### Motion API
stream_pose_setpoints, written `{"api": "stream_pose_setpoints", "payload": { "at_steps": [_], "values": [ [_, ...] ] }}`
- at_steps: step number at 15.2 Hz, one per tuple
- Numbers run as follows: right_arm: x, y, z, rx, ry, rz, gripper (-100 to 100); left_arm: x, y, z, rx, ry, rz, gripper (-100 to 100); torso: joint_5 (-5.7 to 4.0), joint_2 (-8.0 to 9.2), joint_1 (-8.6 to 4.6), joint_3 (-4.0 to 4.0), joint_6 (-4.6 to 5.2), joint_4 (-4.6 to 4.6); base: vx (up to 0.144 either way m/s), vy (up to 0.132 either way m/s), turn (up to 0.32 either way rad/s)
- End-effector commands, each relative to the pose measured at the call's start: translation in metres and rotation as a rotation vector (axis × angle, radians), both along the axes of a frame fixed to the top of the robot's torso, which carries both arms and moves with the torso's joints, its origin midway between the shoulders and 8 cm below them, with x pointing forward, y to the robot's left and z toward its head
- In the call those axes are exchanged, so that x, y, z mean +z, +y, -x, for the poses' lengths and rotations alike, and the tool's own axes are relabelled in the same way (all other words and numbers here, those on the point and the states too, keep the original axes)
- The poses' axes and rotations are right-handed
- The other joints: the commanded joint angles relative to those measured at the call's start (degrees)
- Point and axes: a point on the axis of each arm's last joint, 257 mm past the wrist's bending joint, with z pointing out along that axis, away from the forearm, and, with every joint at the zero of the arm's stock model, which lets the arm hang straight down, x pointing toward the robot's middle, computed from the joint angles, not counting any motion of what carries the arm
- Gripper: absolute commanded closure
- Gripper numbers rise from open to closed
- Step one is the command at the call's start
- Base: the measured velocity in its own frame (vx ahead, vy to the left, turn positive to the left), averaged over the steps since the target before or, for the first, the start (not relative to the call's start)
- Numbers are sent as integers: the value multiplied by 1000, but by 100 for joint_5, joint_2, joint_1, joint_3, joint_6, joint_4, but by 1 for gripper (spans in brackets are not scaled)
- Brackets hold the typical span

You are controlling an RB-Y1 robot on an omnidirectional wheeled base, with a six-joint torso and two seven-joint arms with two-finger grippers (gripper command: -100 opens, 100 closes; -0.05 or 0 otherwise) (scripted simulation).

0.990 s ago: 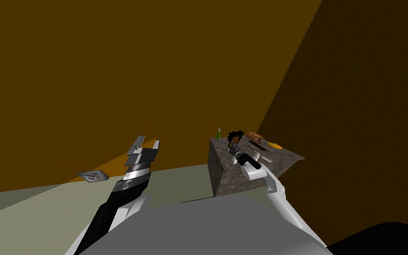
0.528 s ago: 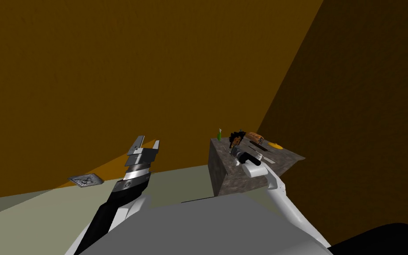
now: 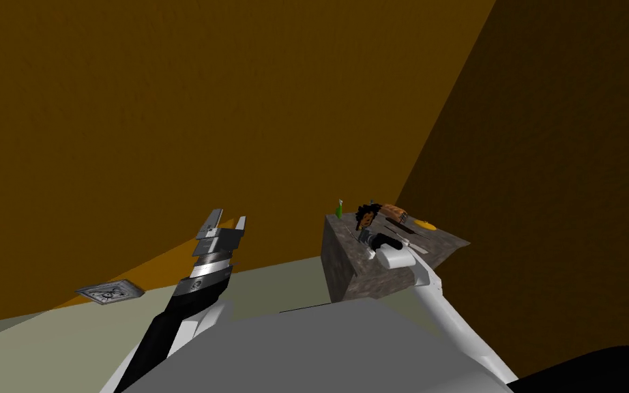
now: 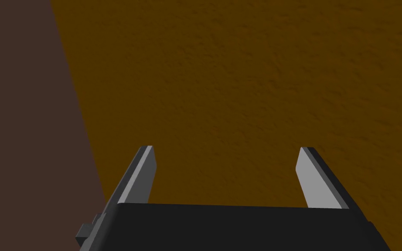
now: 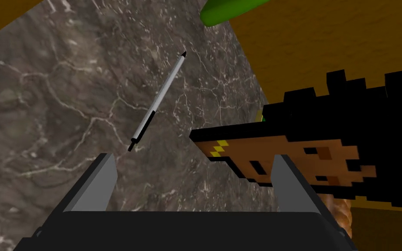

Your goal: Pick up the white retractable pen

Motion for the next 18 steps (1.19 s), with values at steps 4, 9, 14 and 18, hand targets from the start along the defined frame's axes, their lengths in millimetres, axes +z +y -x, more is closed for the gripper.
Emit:
{"api": "stream_pose_setpoints", "payload": {
  "at_steps": [4,9,14,18],
  "values": [
    [-21,-15,12,-65,98,-83,-100,0,0,0,0,0,0,0,-1,3,-2,2,0,1,79,39,-48],
    [-37,-24,24,-115,178,-143,-100,0,0,0,0,0,0,0,-1,1,-5,0,0,0,74,31,-51],
    [-54,-38,41,-202,275,-259,-100,0,0,0,0,0,0,0,-1,-11,-7,-7,0,-3,113,37,-72],
    [-64,-43,53,-248,338,-316,-100,0,0,0,0,0,0,0,-3,0,-12,0,0,0,83,21,-51]
  ]
}}
